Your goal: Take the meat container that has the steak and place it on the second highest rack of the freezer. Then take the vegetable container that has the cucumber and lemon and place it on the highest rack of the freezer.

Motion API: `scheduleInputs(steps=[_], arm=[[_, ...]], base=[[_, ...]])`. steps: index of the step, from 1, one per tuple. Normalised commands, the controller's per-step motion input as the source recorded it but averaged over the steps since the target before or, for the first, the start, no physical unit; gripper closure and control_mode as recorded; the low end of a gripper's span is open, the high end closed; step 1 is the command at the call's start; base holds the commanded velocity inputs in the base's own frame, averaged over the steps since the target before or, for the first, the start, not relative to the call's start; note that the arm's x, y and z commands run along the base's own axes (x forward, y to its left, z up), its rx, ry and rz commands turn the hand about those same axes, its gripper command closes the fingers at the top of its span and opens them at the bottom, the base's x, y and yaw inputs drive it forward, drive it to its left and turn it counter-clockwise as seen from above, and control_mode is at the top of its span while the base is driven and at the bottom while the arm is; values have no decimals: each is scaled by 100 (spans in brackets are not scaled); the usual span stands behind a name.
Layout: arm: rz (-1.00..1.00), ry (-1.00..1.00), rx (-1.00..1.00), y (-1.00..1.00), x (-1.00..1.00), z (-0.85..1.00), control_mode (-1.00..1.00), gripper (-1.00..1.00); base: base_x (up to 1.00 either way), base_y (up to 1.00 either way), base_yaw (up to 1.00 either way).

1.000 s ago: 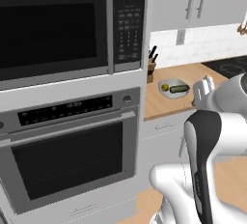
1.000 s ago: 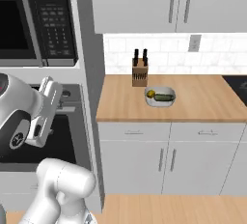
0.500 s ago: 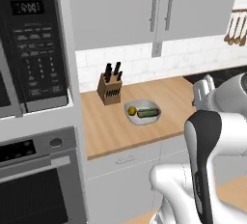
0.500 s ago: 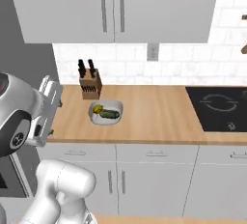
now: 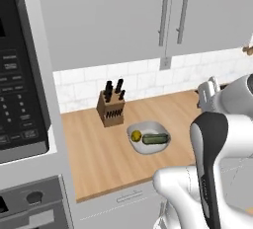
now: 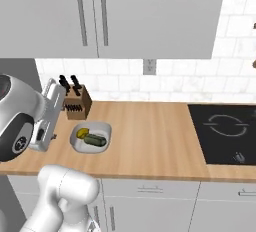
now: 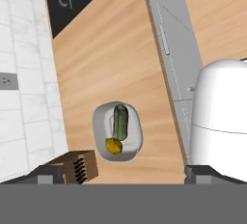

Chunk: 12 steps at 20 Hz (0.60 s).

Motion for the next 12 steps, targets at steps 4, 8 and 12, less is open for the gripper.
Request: scheduleInputs(steps=[4,8,12], arm=[[0,0,0,0,0,0,100,-100],[0,0,0,0,0,0,100,-100],[0,0,0,0,0,0,100,-100]], base=[[46,0,3],[10,1,8],[25,1,8]])
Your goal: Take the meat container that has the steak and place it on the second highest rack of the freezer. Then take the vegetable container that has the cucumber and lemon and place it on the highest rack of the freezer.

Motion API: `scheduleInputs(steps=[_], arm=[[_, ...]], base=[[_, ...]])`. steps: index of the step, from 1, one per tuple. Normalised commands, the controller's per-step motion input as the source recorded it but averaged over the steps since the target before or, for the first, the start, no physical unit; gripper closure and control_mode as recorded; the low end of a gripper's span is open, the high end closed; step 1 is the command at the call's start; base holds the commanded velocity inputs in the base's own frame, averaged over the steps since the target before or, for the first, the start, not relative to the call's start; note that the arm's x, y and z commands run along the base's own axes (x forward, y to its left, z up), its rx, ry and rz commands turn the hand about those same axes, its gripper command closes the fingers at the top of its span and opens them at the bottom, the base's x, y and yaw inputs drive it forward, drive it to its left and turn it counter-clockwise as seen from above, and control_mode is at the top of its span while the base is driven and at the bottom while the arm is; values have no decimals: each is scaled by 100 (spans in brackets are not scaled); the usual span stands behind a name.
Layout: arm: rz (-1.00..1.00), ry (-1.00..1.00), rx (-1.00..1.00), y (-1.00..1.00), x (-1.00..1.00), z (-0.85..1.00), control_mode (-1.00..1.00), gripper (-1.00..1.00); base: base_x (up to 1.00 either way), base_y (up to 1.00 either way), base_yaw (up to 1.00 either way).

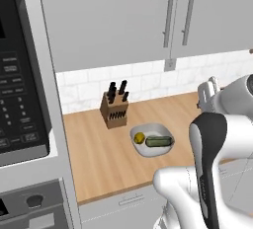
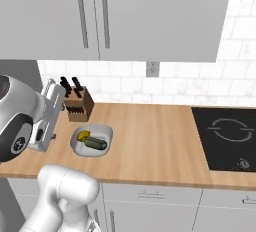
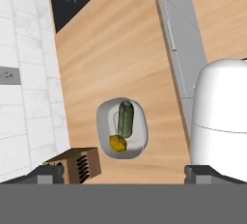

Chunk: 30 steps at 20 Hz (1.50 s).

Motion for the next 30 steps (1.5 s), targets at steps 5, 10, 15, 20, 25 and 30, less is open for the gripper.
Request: scheduleInputs(steps=[5,10,15,20,25,30], arm=[[0,0,0,0,0,0,100,-100],[0,2,0,0,31,-10,-100,-100],[1,14,3,-11,95,-49,-100,-100],[8,17,16,-49,30,-100,-100,-100],[10,18,15,-20,17,-98,-100,-100],[3,28,5,0,64,-47,-100,-100]], base=[[5,1,7],[5,2,1],[0,0,0],[0,0,0],[0,0,0],[0,0,0]])
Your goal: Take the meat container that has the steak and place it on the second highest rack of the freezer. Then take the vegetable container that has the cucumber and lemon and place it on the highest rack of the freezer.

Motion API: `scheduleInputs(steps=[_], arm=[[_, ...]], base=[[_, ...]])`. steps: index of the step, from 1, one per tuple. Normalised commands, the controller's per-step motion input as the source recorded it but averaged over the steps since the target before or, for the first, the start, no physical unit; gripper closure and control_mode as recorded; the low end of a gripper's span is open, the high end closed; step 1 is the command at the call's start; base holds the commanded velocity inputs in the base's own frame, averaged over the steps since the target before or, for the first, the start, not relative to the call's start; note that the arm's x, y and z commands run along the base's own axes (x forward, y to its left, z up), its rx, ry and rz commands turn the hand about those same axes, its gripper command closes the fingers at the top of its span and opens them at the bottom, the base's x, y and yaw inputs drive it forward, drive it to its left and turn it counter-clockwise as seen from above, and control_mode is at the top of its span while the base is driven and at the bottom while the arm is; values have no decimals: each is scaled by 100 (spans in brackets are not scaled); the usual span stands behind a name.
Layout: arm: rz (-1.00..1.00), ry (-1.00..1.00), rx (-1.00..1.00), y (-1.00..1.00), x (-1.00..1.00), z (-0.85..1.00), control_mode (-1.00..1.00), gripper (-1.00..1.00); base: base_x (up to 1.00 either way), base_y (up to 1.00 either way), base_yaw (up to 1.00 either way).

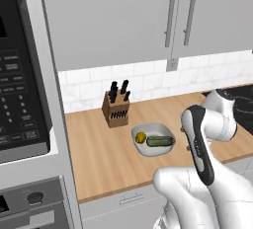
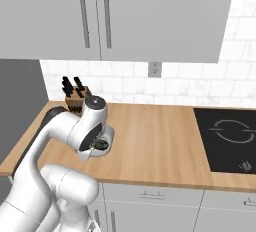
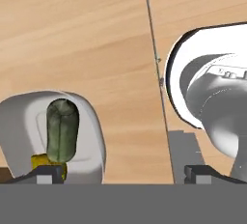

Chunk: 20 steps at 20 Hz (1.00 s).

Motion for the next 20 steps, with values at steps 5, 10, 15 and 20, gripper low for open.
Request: scheduleInputs(steps=[5,10,15,20], arm=[[3,30,0,6,57,-36,-100,-100],[5,36,0,15,44,-34,-100,-100],[5,25,0,13,12,-39,-100,-100],[0,18,0,19,0,-47,-100,-100]], base=[[0,0,0],[0,0,0],[0,0,0],[0,0,0]])
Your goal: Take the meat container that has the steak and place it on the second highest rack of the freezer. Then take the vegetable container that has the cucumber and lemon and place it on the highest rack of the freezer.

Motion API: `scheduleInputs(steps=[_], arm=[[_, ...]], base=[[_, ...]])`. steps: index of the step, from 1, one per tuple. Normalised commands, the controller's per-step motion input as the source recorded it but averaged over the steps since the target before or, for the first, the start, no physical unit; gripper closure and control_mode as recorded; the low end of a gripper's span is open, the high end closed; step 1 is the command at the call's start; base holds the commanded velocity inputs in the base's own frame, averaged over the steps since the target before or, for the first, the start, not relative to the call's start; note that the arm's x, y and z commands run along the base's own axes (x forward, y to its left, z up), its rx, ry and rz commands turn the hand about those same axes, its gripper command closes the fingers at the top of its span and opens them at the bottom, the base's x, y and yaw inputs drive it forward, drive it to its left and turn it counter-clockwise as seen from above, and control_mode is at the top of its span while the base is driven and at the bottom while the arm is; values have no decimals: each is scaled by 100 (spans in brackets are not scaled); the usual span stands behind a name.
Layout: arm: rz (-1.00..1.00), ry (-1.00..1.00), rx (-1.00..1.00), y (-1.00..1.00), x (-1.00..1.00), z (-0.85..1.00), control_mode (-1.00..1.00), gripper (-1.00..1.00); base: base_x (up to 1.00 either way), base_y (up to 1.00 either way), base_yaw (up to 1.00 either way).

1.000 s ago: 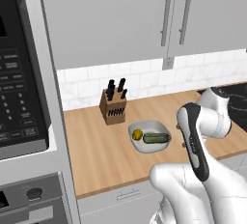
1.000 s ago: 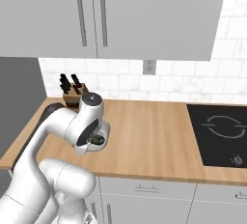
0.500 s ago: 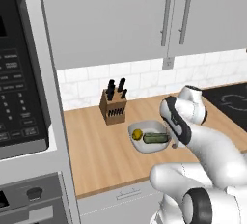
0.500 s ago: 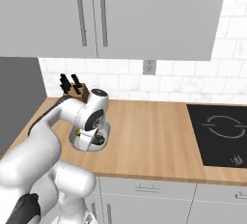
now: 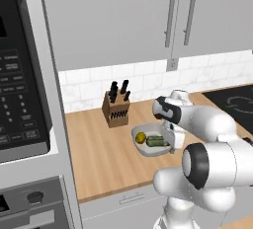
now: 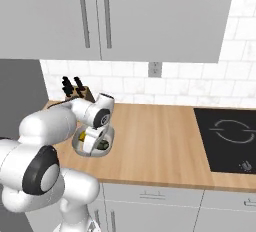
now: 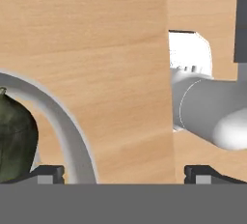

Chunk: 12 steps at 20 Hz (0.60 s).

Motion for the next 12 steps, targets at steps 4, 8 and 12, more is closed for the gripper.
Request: scheduleInputs(steps=[4,8,12], arm=[[0,15,0,22,0,-40,-100,-100],[0,9,0,17,-5,-38,-100,-100],[0,1,0,6,-28,-37,-100,-100]], base=[[0,0,0],[0,0,0],[0,0,0]])
